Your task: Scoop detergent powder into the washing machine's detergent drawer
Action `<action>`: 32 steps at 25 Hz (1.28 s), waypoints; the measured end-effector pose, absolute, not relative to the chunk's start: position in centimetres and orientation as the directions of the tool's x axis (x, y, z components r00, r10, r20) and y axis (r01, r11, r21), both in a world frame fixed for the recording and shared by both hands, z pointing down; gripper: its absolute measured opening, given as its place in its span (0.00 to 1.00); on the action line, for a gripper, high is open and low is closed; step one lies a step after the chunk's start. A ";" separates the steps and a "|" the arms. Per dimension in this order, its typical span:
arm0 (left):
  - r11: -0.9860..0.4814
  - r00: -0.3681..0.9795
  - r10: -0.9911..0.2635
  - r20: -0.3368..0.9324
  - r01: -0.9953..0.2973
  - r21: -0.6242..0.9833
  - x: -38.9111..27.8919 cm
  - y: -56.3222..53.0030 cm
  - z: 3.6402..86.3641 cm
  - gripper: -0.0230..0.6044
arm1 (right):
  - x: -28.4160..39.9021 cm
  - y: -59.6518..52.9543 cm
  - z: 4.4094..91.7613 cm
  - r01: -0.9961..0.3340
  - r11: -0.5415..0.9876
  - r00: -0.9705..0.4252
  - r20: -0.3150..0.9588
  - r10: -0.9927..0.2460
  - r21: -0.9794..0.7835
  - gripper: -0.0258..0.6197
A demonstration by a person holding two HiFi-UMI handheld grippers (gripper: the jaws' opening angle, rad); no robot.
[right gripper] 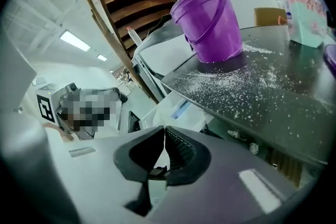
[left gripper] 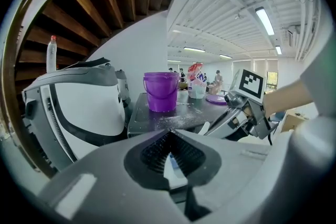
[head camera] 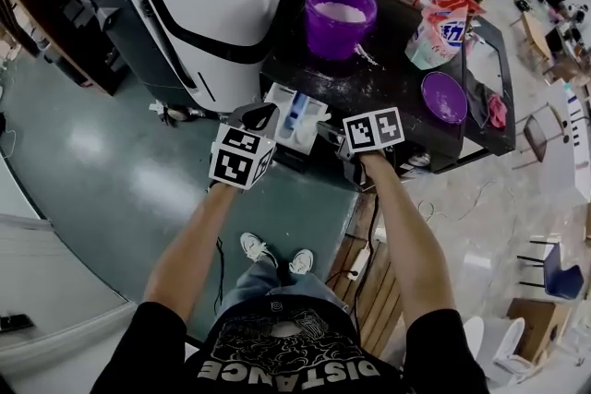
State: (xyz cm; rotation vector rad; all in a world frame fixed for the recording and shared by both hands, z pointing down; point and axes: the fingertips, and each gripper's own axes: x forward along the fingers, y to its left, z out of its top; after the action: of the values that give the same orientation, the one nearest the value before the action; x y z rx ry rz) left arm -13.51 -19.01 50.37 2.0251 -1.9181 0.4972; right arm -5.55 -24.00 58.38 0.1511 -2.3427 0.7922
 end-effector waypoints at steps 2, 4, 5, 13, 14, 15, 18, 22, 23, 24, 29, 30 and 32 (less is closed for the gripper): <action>-0.046 0.033 -0.890 0.455 -0.999 -0.016 -13.6 -18.6 50.5 0.04 | -5.6 -24.1 58.6 -0.301 0.830 -0.772 0.631 0.078 -0.471 0.10; -0.034 0.022 -0.889 0.457 -0.999 -0.018 -13.8 -18.3 50.5 0.04 | -5.7 -24.4 58.6 -0.299 0.850 -0.766 0.640 0.056 -0.433 0.10; -0.028 0.017 -0.889 0.458 -0.999 -0.018 -13.8 -18.1 50.6 0.04 | -5.7 -24.4 58.6 -0.295 0.863 -0.762 0.646 0.047 -0.411 0.09; -0.005 -0.006 -0.890 0.456 -1.000 -0.023 -13.7 -17.8 50.4 0.04 | -6.1 -24.1 58.1 -0.104 0.994 -0.692 0.721 -0.041 -0.044 0.09; -0.004 -0.006 -0.890 0.455 -1.000 -0.022 -13.6 -17.8 50.4 0.04 | -6.1 -24.0 58.1 -0.067 0.998 -0.680 0.731 -0.058 0.017 0.09; -0.003 -0.007 -0.891 0.455 -1.000 -0.022 -13.6 -17.8 50.5 0.04 | -6.1 -24.0 58.2 -0.033 0.997 -0.669 0.739 -0.075 0.071 0.09; 0.000 -0.010 -0.891 0.454 -1.000 -0.021 -13.5 -17.7 50.5 0.04 | -6.1 -23.6 58.3 0.045 0.982 -0.653 0.750 -0.110 0.184 0.09; 0.010 -0.018 -0.891 0.453 -1.000 -0.020 -13.4 -17.4 50.6 0.04 | -6.3 -22.8 58.1 0.141 0.943 -0.647 0.749 -0.142 0.301 0.09; 0.012 -0.020 -0.892 0.452 -1.000 -0.020 -13.4 -17.3 50.5 0.04 | -6.4 -22.5 58.2 0.160 0.934 -0.646 0.749 -0.145 0.319 0.09; 0.014 -0.021 -0.892 0.451 -1.000 -0.019 -13.4 -17.2 50.5 0.04 | -6.5 -22.3 58.2 0.177 0.925 -0.645 0.750 -0.149 0.336 0.09; 0.030 -0.035 -0.893 0.448 -0.999 -0.018 -13.5 -16.5 50.5 0.04 | -6.6 -22.1 58.7 0.250 0.861 -0.632 0.749 -0.201 0.442 0.09; 0.034 -0.038 -0.893 0.449 -0.999 -0.018 -13.6 -16.3 50.5 0.04 | -6.6 -22.0 58.8 0.264 0.846 -0.629 0.748 -0.213 0.463 0.09; 0.042 -0.045 -0.892 0.450 -0.999 -0.017 -13.7 -16.0 50.7 0.04 | -6.4 -21.9 59.0 0.291 0.813 -0.627 0.742 -0.236 0.504 0.09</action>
State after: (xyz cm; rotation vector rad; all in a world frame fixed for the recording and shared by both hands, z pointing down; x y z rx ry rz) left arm -13.70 -16.00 50.67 1.9181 -2.0088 0.4739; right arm -6.42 -21.92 59.05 -0.0398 -2.1160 -0.7613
